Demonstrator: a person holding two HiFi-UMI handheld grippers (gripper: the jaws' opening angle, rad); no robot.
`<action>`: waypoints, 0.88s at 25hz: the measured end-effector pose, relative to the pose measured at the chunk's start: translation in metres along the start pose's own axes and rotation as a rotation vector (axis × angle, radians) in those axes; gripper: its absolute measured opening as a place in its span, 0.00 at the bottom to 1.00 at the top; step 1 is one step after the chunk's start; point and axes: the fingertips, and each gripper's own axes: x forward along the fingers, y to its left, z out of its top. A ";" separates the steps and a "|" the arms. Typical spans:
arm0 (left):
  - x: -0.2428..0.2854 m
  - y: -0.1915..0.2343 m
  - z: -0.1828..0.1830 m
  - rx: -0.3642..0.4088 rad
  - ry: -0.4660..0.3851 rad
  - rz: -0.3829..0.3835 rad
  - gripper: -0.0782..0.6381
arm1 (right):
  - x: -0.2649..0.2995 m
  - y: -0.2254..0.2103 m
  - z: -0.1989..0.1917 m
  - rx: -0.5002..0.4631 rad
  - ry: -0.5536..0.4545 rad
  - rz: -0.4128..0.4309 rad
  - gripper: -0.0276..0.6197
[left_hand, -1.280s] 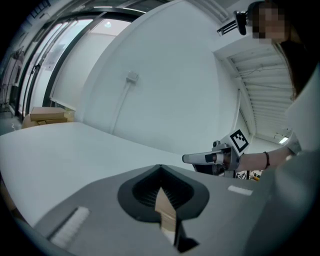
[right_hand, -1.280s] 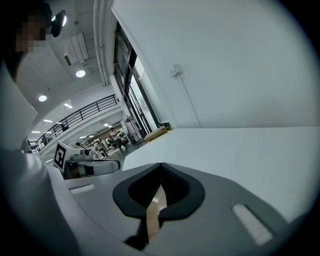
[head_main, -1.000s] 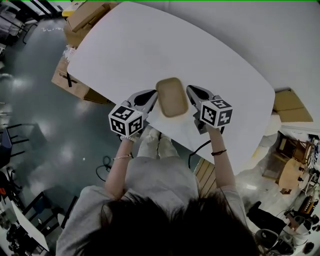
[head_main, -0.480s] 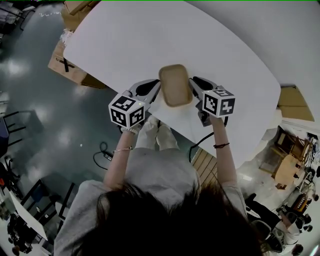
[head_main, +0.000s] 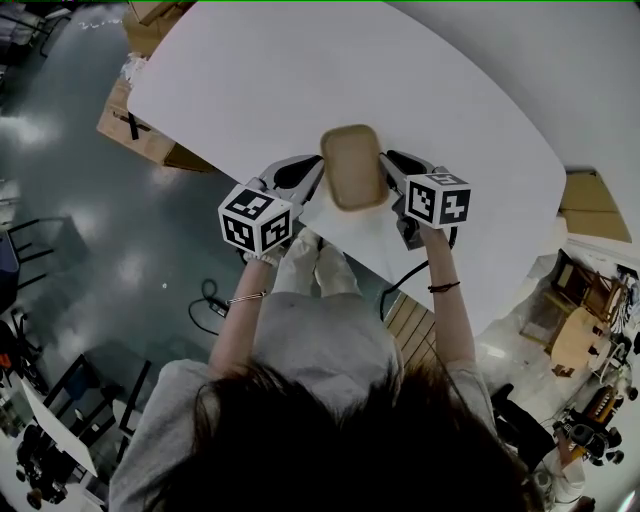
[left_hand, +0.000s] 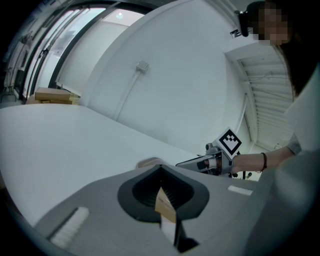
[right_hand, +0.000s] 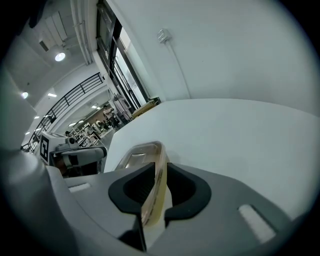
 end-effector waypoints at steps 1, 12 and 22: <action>0.000 0.000 0.000 -0.001 0.000 0.000 0.10 | 0.000 0.000 0.000 0.001 0.000 0.000 0.18; 0.002 0.005 0.005 -0.003 -0.003 0.000 0.10 | 0.007 0.004 0.006 0.009 -0.006 -0.012 0.12; 0.001 0.003 0.012 0.005 -0.017 0.000 0.10 | 0.000 0.004 0.013 0.020 -0.041 -0.020 0.11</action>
